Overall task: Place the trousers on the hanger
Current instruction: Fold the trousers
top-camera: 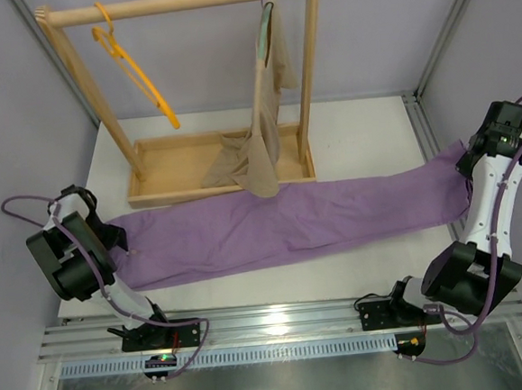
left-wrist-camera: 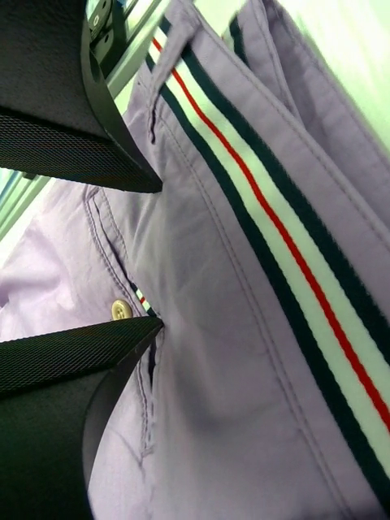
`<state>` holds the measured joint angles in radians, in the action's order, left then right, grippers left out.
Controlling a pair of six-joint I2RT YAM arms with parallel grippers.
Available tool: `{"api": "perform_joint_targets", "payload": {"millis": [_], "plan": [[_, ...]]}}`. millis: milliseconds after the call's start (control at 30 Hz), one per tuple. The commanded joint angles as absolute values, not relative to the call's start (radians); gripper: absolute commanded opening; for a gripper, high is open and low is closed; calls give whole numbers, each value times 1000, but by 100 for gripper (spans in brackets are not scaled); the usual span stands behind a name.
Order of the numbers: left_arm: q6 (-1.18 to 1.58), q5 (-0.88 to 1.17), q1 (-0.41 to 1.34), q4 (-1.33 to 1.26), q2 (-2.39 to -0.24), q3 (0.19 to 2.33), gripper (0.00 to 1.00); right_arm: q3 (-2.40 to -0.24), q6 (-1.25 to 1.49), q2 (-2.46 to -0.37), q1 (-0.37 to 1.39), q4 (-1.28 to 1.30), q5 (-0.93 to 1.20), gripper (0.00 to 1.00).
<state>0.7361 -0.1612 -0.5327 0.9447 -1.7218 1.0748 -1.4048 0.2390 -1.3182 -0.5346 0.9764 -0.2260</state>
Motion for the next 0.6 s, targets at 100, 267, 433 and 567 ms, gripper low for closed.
{"api": "perform_joint_targets", "payload": {"millis": [100,267,433,567], "plan": [[845,-374,-549,1021,-1585,1134,64,-1362,252,-1368,-545,881,-178,4],[870,-382,-552,1077,-1559,1102,67,-1405,253,-1413,-545,908,-173,4],[890,-341,-555,1065,-1548,1006,68,-1387,253,-1405,-545,890,-146,4],[876,-336,-561,1058,-1534,973,69,-1373,252,-1402,-545,881,-126,4]]}}
